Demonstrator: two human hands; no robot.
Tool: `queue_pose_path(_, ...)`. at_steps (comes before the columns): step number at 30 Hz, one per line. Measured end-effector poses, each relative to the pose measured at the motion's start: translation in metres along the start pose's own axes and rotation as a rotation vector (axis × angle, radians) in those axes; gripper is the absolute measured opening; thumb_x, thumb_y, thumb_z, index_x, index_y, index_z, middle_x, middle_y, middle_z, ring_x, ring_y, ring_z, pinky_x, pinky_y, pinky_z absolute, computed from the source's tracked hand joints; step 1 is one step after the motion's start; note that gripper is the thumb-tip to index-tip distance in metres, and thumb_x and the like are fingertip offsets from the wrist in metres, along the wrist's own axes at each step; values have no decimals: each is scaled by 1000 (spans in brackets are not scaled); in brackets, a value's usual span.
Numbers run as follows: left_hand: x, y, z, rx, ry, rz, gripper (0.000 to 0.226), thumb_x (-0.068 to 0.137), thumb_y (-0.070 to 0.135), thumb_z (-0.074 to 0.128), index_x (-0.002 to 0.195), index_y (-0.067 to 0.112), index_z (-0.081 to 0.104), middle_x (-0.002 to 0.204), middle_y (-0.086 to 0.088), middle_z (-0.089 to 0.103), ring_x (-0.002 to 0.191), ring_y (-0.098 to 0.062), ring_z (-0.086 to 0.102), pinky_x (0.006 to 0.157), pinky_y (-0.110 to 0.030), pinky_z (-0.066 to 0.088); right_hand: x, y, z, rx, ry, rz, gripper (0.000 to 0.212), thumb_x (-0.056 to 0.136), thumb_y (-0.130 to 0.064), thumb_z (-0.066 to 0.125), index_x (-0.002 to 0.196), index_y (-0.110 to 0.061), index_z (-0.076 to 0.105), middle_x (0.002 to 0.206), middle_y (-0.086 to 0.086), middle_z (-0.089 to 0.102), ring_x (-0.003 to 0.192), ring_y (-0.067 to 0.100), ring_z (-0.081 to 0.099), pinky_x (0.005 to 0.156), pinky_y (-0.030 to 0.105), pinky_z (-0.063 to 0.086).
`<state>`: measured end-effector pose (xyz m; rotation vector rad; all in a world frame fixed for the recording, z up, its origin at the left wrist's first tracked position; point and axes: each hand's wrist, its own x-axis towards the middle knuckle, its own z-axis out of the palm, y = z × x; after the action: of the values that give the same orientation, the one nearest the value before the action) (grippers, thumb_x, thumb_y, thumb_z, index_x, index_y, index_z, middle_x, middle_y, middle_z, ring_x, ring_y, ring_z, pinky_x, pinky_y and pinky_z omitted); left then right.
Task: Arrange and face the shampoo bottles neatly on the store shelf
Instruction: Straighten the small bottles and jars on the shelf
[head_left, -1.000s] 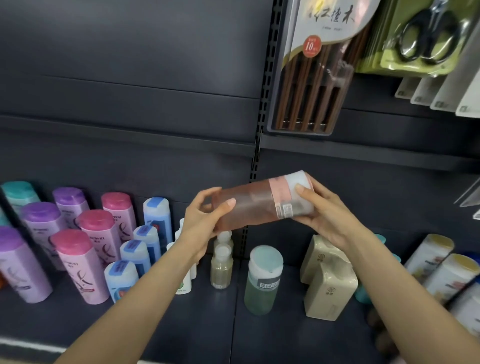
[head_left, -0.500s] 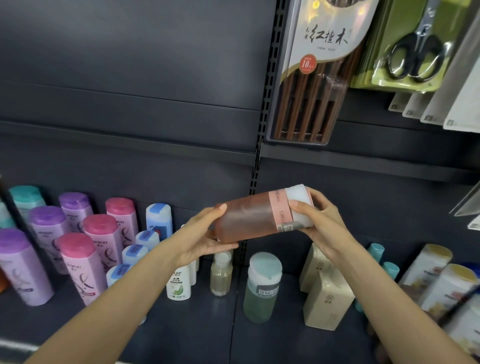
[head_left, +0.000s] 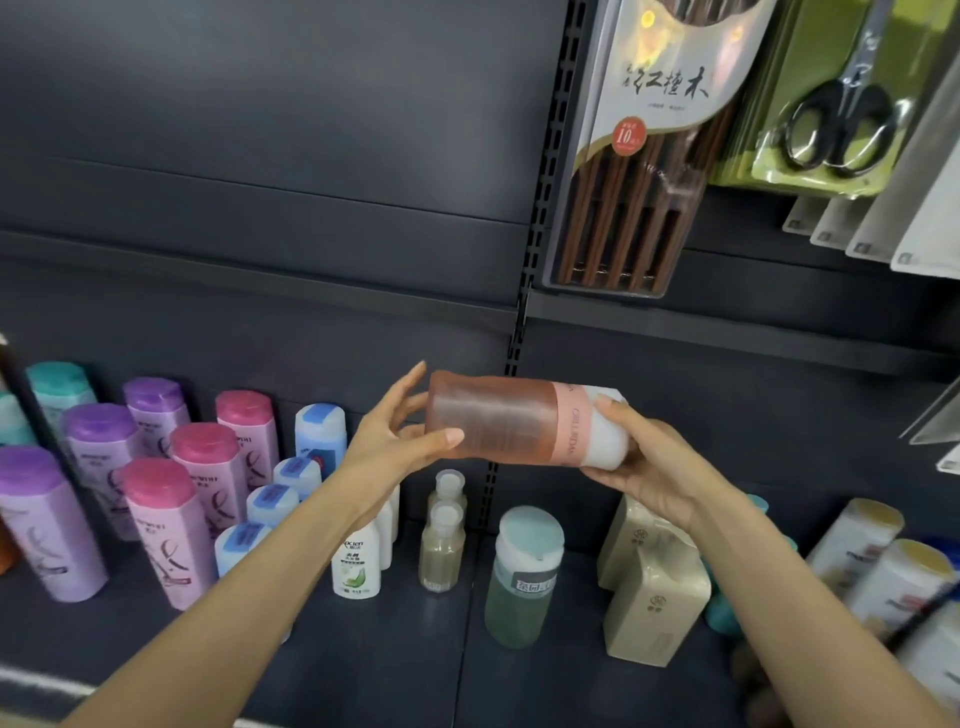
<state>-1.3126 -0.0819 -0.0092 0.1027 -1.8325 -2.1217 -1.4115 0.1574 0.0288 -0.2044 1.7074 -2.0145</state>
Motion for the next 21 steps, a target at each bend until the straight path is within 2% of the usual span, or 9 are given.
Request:
queue_pose_path(3,-2,4,-2,129,-102,-28,83,63,23,80,138,17,44,115,5,68,106,-8,64,97,-31,49,2,2,-1,67,43,-52,26,83,-23,65,103,-6,65,101,9,68,94,21,65,71,35,56)
queue_pose_path(5,-2,9,-3,147,-153,-87,77,67,21,82,136,19,47,108,1,71,102,-14,67,92,-29,52,4,1,-2,76,68,-78,24,84,-21,64,103,-6,65,104,10,67,96,22,64,75,36,55)
queue_pose_path(7,-2,13,-3,117,-165,-175,77,71,19,78,139,25,42,101,-5,72,92,-22,70,80,-30,57,6,2,-4,54,83,-108,28,84,-22,65,106,-6,64,107,11,66,99,22,64,78,36,54)
queue_pose_path(9,-2,18,-2,87,-161,-220,70,73,28,71,138,29,43,97,-6,71,83,-23,71,72,-28,57,6,2,-4,37,73,-142,37,79,-24,68,109,-5,62,110,11,66,99,21,65,79,37,54)
queue_pose_path(12,0,25,1,-44,-123,-231,42,84,43,56,124,29,56,110,-11,64,91,-28,70,71,-31,58,6,1,-4,13,17,-213,48,72,-25,71,116,-8,61,116,10,66,99,20,67,82,36,56)
queue_pose_path(14,1,25,3,-88,-69,-211,32,89,36,56,120,28,56,115,-13,63,93,-33,68,69,-33,58,6,1,-4,14,-27,-247,61,67,-27,76,124,-13,59,118,8,66,104,19,66,83,32,56)
queue_pose_path(16,1,23,4,-79,-29,-143,32,89,23,60,119,28,54,111,-12,64,86,-33,68,70,-36,58,9,0,-5,46,-69,-238,80,56,-35,86,129,-16,56,121,6,65,108,20,65,82,29,56)
queue_pose_path(17,1,22,4,-49,-18,-94,33,88,17,61,117,29,54,107,-12,65,84,-31,67,72,-37,58,9,0,-5,45,-85,-217,81,56,-38,86,129,-19,56,121,7,65,108,22,65,81,29,56)
queue_pose_path(21,2,16,1,128,-8,87,54,74,13,76,115,39,53,115,-5,63,93,-18,67,78,-35,56,9,-3,-1,-42,-89,-138,51,79,-38,66,126,-19,56,116,8,67,101,27,67,77,39,58)
